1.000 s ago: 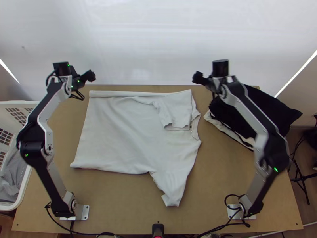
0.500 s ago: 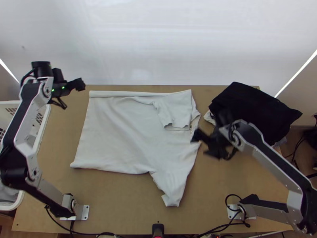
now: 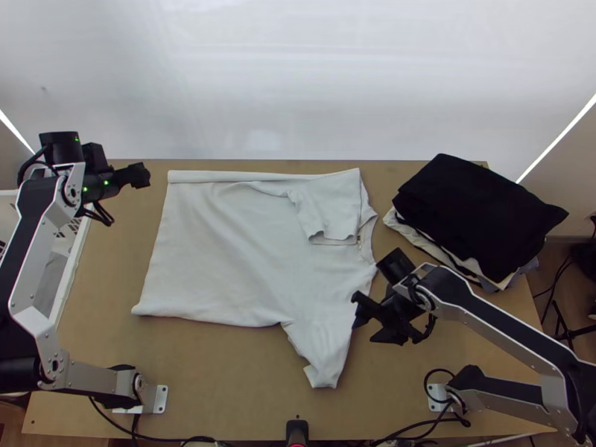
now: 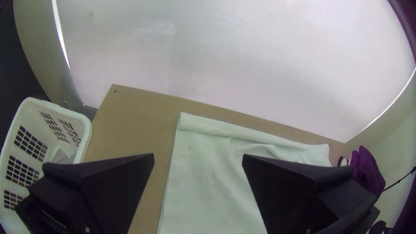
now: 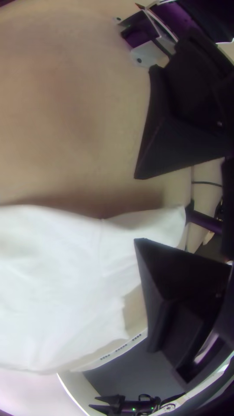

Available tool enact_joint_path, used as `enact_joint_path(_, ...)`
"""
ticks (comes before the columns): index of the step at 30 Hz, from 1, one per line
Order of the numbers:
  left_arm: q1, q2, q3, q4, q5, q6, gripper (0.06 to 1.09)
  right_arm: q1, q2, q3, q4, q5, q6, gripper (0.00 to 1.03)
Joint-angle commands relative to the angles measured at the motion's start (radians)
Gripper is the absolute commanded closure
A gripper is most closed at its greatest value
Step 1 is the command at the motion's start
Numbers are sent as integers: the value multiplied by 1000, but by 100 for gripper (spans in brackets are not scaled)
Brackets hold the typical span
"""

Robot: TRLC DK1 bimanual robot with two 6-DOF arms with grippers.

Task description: Fold the t-shirt

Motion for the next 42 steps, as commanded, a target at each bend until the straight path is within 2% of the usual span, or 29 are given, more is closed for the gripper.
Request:
enact_joint_path(1,15,-47,-59,4,-13,11,10,58,37,-10,36,-7,8,46)
enact_joint_path(12,13,-50,-66,14,-13,24,10,101,134,34,147,13,-10,49)
enact_joint_path(15,21,-46,-106,-40,-15,82,10,101,154,48,150,56,-11,68)
enact_joint_path(16,21,-33,-126,-115,-18,151,10,99,155,51,148,74,-13,75)
enact_joint_path(17,22,-24,-166,-227,-61,226,10,98,155,54,148,91,-15,87)
enact_joint_path(18,28,-23,-186,-289,-70,278,10,96,152,53,148,91,-18,90)
enact_joint_path(19,56,-24,-230,-356,-115,373,10,93,137,51,142,116,-21,100)
enact_joint_path(22,102,-37,-286,-491,-161,518,10,90,120,47,142,122,-24,100)
enact_joint_path(27,122,-44,-316,-700,-187,610,10,85,118,44,142,125,-27,100)
enact_joint_path(31,127,-102,-487,-637,-199,697,10,85,117,47,142,125,-31,100)
enact_joint_path(37,74,-135,-611,-575,-202,688,11,84,111,44,142,133,-34,100)
enact_joint_path(42,45,-139,-635,-516,-161,665,11,85,106,42,142,134,-34,100)
